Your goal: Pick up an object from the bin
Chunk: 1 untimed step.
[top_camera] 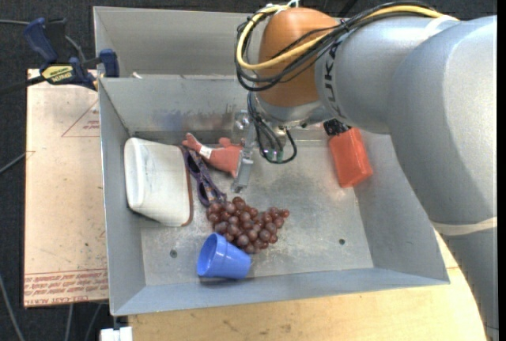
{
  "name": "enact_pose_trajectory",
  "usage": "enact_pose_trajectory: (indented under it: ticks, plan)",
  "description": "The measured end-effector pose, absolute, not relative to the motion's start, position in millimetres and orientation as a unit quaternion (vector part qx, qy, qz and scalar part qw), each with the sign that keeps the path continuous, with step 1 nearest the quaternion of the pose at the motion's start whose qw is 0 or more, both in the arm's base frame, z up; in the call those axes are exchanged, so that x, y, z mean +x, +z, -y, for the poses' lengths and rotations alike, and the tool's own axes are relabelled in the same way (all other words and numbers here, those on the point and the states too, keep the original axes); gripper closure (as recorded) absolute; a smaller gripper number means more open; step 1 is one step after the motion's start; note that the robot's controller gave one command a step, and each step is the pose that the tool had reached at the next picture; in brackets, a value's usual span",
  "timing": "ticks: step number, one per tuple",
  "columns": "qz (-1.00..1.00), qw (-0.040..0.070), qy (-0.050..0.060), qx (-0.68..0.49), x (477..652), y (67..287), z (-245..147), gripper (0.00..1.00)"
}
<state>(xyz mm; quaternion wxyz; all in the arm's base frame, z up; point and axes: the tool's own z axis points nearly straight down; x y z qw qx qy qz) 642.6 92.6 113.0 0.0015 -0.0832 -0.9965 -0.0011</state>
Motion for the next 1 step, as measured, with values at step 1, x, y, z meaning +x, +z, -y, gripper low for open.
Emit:
enact_pose_trajectory:
  ticks: [1]
  plan:
    - [0.999, -0.003, -0.001, -0.054, 650.3, 130.4, -100.0, 0.00]
